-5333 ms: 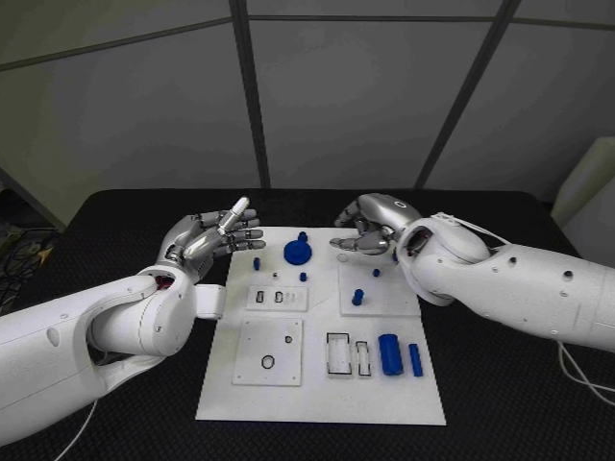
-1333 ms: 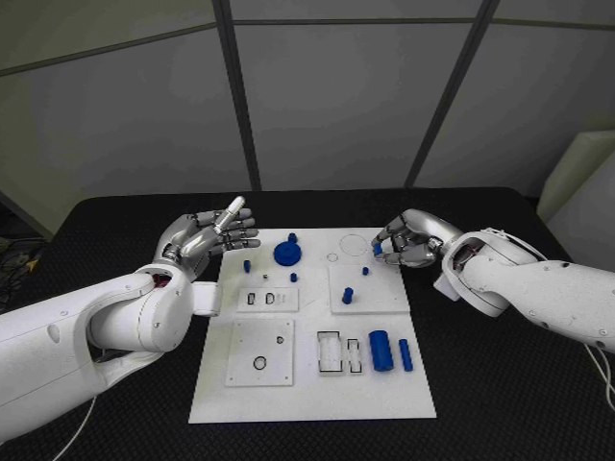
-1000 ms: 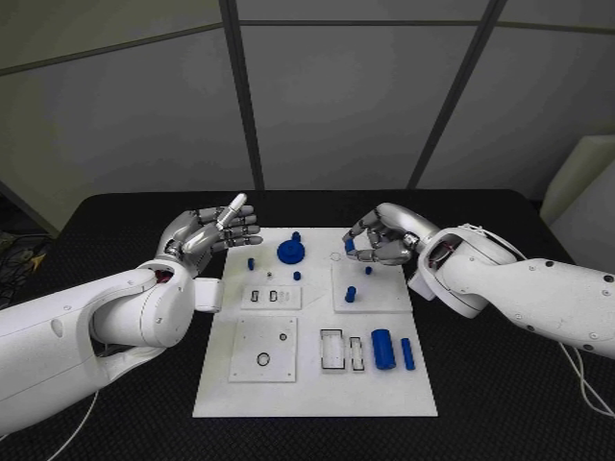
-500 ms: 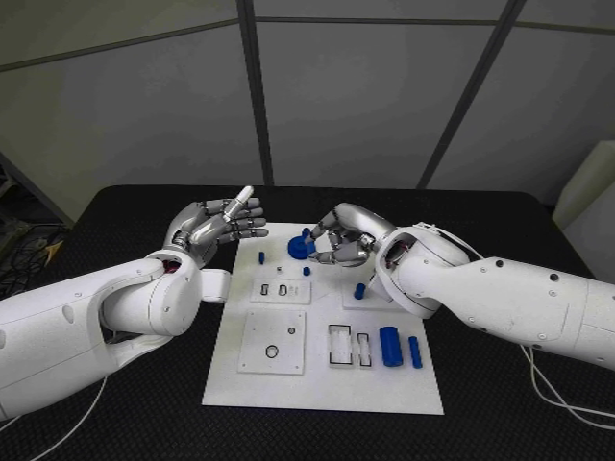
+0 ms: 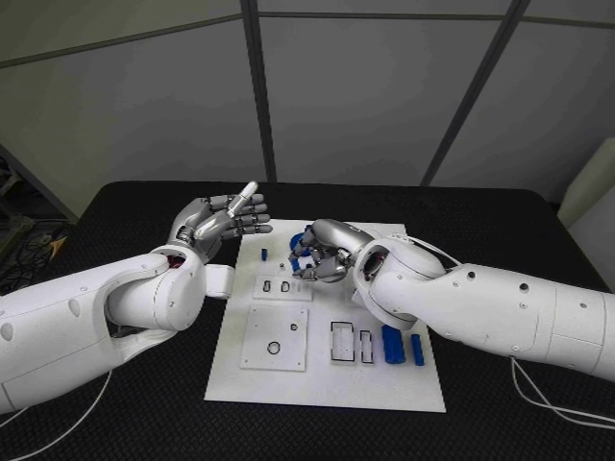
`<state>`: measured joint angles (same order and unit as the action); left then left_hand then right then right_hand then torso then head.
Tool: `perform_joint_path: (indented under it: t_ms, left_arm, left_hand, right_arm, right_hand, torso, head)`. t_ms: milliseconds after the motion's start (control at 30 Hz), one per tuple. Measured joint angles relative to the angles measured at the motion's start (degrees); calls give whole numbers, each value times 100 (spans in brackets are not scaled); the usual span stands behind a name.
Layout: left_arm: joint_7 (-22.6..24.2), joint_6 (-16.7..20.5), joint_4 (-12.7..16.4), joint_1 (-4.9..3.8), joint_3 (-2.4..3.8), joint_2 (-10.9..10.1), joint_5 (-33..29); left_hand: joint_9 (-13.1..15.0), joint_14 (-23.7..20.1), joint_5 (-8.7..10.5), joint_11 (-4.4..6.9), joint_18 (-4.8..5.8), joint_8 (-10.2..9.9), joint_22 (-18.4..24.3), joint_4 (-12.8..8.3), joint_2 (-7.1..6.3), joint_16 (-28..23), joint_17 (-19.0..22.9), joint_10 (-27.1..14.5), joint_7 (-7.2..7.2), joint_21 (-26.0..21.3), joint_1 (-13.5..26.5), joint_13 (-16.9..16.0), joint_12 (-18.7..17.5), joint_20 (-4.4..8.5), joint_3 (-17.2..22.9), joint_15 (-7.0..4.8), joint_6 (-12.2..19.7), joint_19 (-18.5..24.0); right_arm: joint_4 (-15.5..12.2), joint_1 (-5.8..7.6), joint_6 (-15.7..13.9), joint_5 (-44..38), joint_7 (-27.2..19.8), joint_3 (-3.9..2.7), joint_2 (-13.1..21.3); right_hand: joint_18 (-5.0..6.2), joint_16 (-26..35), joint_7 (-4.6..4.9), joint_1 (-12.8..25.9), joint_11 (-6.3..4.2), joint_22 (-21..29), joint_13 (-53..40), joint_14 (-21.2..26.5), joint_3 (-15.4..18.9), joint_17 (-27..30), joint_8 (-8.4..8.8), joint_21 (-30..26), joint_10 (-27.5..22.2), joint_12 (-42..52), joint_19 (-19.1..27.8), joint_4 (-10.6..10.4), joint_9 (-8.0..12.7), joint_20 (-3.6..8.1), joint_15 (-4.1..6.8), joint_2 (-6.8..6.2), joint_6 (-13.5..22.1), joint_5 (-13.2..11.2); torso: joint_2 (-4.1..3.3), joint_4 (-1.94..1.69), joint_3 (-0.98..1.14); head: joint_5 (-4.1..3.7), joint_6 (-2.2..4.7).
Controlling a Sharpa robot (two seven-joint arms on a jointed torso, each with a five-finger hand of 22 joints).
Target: Assemble the parts on the task board
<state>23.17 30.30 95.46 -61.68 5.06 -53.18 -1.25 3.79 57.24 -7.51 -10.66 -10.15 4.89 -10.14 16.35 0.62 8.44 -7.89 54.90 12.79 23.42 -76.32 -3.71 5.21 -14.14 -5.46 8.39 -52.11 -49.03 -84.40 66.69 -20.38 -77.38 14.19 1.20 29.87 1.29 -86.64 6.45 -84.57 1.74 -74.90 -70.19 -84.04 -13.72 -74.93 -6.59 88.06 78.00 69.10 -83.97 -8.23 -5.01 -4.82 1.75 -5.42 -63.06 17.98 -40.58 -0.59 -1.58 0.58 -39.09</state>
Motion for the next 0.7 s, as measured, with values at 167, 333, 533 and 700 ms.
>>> perform_joint_path:
  t_ms: [167, 333, 533, 700]
  left_arm:
    - [4, 7, -3, -2, 0, 22, 0]
    - [6, 12, -10, -2, 0, 27, 0]
    - [6, 17, -21, -2, 1, 36, 0]
    - [6, 17, -29, -2, 1, 44, 0]
  left_hand:
    - [0, 0, 0, 0, 0, 0, 5, 0, 0, 0, 0, 0, 0, 0, 0, 0, 0, 0, 0, 0, 0, 0]
    - [0, 0, 0, 0, 0, 0, 5, 0, 0, 0, 0, 0, 0, 0, 0, 0, 0, 0, 0, 0, 0, 0]
    - [0, 0, 0, 0, 0, 0, 5, 0, 0, 0, 1, 0, 0, 0, 0, 0, 0, 0, 0, 0, 0, 0]
    - [0, 0, 0, 0, 0, 0, 4, 0, 0, 0, -1, 0, 0, 0, 0, 0, 0, 0, 0, 0, 0, 0]
  right_arm:
    - [51, -15, 82, -123, 92, 28, -84]
    - [108, -42, 137, -218, 159, 68, -141]
    - [151, -58, 197, -307, 206, 99, -206]
    - [168, -74, 259, -353, 220, 141, -226]
  right_hand:
    - [1, 0, 6, 47, 0, 0, 0, 0, 0, 0, -21, 0, 0, -20, 0, 0, -1, 0, 0, -2, 9, 0]
    - [1, 0, 4, 57, 0, 0, -1, 0, 1, 0, -22, 0, 0, -20, 0, 1, -2, 0, 0, -4, 12, 0]
    - [1, 0, 1, 58, 0, 0, -1, 0, 1, 1, -22, 0, 0, -20, 0, 1, -6, 0, 0, -3, 20, -1]
    - [1, 0, 8, 83, 0, 0, -1, 0, 1, 1, -22, 0, 0, -20, 0, 1, -35, 0, 0, -24, 30, -1]
  torso:
    - [-3, 2, 3]
    - [-3, 2, 7]
    - [-1, 5, 7]
    - [2, 5, 7]
  head:
    - [8, -20]
    - [21, -31]
    - [16, -44]
    - [8, -54]
